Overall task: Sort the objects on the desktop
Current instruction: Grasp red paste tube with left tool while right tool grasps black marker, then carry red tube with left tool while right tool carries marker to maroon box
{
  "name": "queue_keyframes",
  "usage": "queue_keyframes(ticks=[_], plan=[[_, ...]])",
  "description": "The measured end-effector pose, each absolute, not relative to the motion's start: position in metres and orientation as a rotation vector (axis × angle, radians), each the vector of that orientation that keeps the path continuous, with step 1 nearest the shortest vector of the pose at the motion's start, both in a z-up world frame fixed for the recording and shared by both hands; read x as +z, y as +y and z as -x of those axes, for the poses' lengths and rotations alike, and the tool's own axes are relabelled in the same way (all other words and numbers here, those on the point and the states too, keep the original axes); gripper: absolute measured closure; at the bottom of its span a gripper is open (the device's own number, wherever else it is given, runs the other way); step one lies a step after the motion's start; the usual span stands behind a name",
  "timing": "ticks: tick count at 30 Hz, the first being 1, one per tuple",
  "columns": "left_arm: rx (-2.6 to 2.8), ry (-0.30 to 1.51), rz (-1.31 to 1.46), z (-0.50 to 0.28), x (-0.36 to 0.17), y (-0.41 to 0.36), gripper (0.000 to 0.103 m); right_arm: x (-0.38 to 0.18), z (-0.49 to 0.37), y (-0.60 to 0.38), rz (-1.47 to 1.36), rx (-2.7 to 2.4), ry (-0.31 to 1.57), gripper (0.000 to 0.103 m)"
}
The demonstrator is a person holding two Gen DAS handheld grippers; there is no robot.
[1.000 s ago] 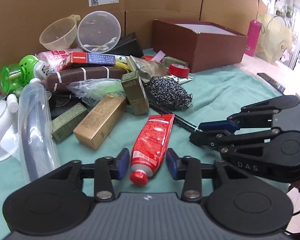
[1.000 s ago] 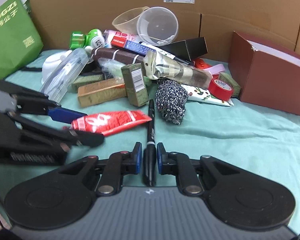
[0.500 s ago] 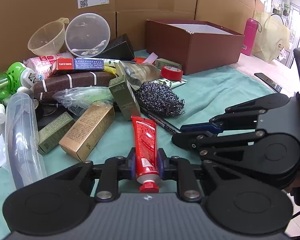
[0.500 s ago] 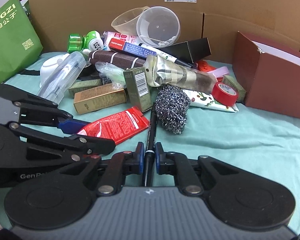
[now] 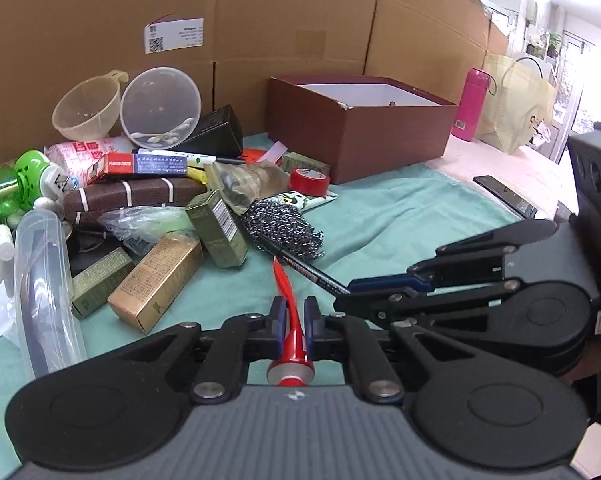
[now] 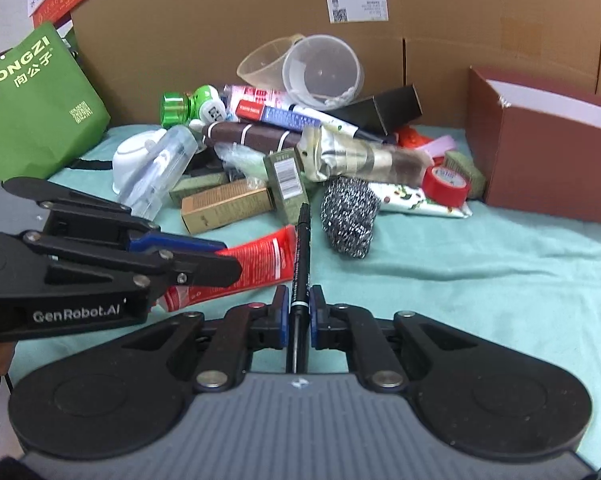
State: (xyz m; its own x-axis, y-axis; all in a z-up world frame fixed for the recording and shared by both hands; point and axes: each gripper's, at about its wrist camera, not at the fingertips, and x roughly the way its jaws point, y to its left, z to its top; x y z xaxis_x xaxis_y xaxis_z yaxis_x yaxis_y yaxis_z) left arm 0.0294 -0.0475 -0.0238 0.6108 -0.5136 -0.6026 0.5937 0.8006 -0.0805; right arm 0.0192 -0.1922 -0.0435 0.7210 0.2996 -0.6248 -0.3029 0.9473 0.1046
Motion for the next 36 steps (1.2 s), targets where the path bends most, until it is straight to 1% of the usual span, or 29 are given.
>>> queue_keyframes(ticks=[3,8,12,14,16,20,23,28,36], plan=[[-0.631,0.673,-0.189,-0.028,-0.031,-0.054,0.100,-0.046,-0.020,-0.193,0.030,0.319,0.697,0.095],[-0.626,0.703,-0.160,-0.038,-0.041,-0.057,0.098,-0.060,-0.026,-0.196,0.025,0.302,0.742,0.095],[-0.617,0.737,-0.170,-0.047,-0.048,-0.064,0.095,-0.062,-0.031,-0.199,0.005,0.300,0.739,0.094],[-0.622,0.735,-0.171,-0.050,-0.052,-0.067,0.095,-0.063,-0.035,-0.197,0.017,0.301,0.735,0.094],[-0.616,0.741,-0.152,-0.053,-0.052,-0.066,0.098,-0.063,-0.038,-0.195,0.032,0.307,0.729,0.095],[-0.604,0.751,-0.119,-0.053,-0.048,-0.064,0.098,-0.058,-0.036,-0.197,0.020,0.334,0.737,0.096],[-0.604,0.719,-0.104,-0.047,-0.037,-0.061,0.098,-0.048,-0.027,-0.202,-0.003,0.341,0.706,0.096],[-0.642,0.633,-0.092,-0.042,-0.002,-0.068,0.098,-0.018,-0.012,-0.215,0.011,0.332,0.620,0.096],[-0.739,0.506,-0.029,-0.074,0.062,-0.119,0.098,0.052,-0.033,-0.284,-0.034,0.194,0.451,0.096]])
